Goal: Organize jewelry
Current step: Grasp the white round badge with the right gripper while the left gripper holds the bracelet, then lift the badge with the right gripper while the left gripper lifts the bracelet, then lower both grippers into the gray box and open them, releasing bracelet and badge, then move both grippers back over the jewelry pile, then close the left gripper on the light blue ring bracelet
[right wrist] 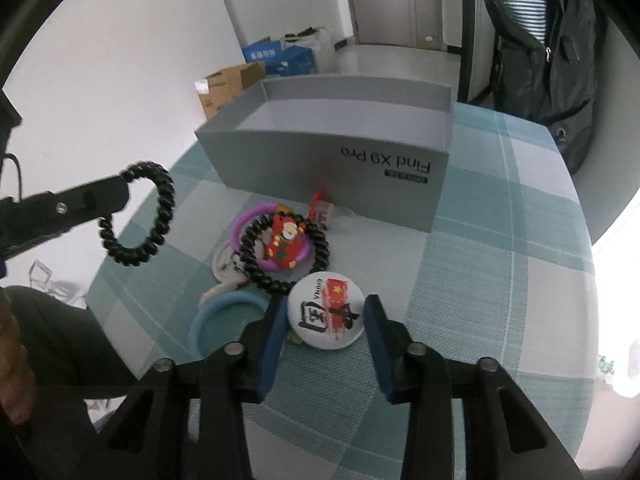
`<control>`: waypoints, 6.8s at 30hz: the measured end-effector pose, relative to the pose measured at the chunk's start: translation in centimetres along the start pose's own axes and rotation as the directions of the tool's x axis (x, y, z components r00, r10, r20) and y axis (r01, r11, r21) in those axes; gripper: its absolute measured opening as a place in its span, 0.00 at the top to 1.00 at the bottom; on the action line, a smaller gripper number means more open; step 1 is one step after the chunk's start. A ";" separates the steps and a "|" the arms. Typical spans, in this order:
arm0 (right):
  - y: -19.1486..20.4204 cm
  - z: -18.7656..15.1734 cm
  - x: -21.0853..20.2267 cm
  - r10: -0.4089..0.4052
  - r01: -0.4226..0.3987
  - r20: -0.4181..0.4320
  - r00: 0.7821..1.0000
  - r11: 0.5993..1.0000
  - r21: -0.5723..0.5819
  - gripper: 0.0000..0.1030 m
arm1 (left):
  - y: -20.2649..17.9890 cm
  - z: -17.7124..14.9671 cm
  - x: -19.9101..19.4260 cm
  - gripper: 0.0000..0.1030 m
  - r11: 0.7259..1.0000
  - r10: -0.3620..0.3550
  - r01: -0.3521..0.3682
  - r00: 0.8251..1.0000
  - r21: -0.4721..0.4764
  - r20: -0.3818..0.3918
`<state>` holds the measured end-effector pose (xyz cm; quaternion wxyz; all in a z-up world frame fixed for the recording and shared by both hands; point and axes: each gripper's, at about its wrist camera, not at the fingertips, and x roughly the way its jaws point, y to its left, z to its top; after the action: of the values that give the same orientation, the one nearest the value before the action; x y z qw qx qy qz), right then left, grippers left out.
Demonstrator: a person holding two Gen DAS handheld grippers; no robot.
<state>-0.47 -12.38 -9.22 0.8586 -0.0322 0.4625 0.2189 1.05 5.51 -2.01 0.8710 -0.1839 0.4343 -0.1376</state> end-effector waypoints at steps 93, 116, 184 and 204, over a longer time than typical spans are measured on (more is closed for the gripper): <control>-2.1 11.6 -1.6 0.114 -0.106 0.153 0.982 0.993 -0.060 0.61 | -0.3 9.0 6.4 0.95 0.999 0.026 -0.024 0.998 0.033 -0.049; -5.1 11.8 -1.5 0.112 -0.120 0.167 0.980 0.992 0.039 0.21 | 0.6 9.6 4.7 0.30 0.999 -0.036 0.036 0.999 0.004 -0.019; -3.8 1.4 -7.6 -0.002 -0.022 0.176 0.984 0.991 0.134 0.00 | -4.8 -3.6 4.5 0.94 0.949 0.239 -0.177 0.943 0.261 -0.230; -0.6 0.2 -3.5 0.016 -0.016 0.019 1.000 1.000 -0.005 0.06 | -0.8 0.1 0.3 0.94 0.994 0.107 -0.108 0.993 -0.029 -0.042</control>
<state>-1.78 -14.06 -6.40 0.8611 -0.0287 0.4540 0.2272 1.25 4.67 -1.79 0.8652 -0.1710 0.4632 -0.0876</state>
